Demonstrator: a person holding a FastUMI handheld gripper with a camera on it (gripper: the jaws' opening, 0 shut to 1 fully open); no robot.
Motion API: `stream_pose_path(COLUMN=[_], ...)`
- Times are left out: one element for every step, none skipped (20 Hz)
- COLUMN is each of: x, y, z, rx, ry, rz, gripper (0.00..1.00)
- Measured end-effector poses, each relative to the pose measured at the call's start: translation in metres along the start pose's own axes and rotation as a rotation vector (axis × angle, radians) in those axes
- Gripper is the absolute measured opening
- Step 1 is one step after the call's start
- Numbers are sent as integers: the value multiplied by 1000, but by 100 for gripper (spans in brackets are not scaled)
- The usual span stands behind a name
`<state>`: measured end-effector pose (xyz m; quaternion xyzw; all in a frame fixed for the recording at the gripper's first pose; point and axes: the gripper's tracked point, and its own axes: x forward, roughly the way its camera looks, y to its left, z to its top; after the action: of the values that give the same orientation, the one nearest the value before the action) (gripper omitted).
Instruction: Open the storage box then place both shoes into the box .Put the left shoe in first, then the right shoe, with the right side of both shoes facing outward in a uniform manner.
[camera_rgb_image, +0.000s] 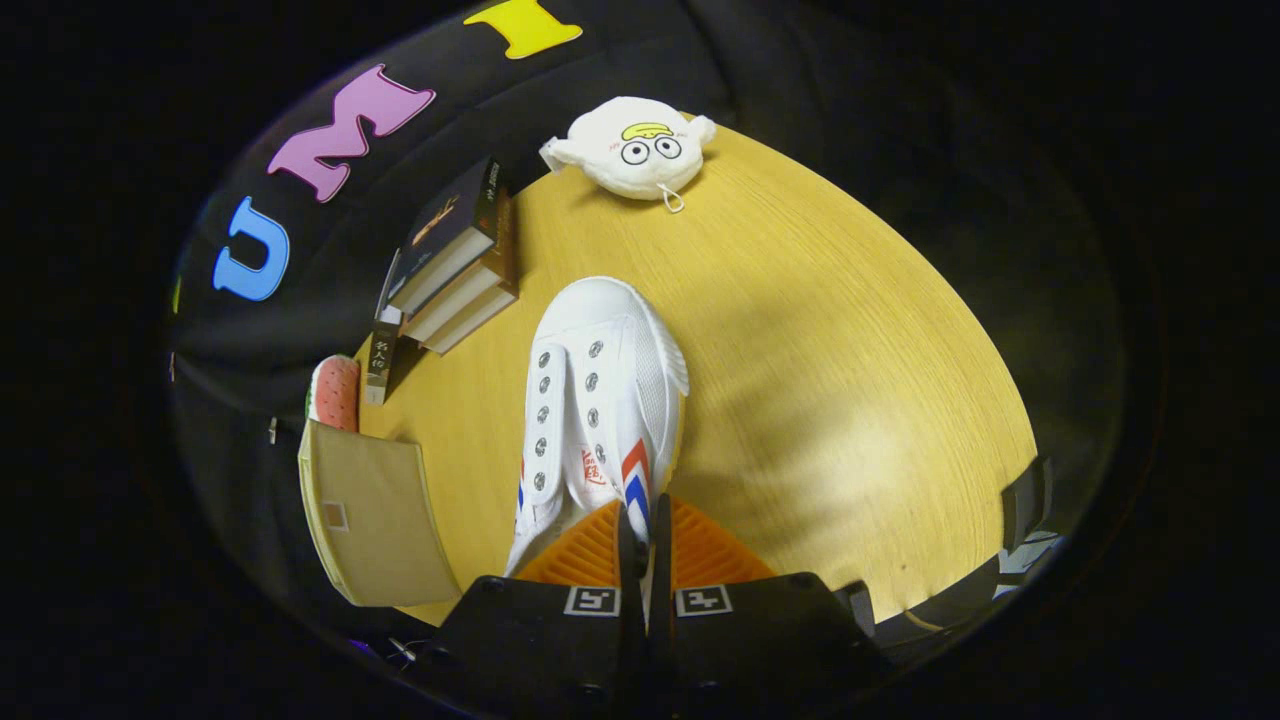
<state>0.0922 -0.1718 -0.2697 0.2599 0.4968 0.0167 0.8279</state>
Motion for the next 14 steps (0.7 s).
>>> stream_pose_path(x=[-9,-20,-31,-41,-51,-60,-67,-74,-80,-84,-88,-91,-93,-95], y=[10,22,36,51,66,82,100,117,135,154,172,189,205,220], z=[-1,-2,-4,-6,-9,-12,-16,-20,-25,-29,-35,-41,-46,-50], rx=[-5,-12,-24,-34,-40,-46,-50,-54,-59,-66,-77,-90,-107,-122], ry=[-11,-24,-36,-46,-56,-63,-68,-72,-77,-80,-79,-80,-79,-80], rz=[7,12,18,25,34,46,60,78,96,117,138,158,179,193], gripper=[6,6,6,5,5,5,5,5,5,5,5,5,5,6])
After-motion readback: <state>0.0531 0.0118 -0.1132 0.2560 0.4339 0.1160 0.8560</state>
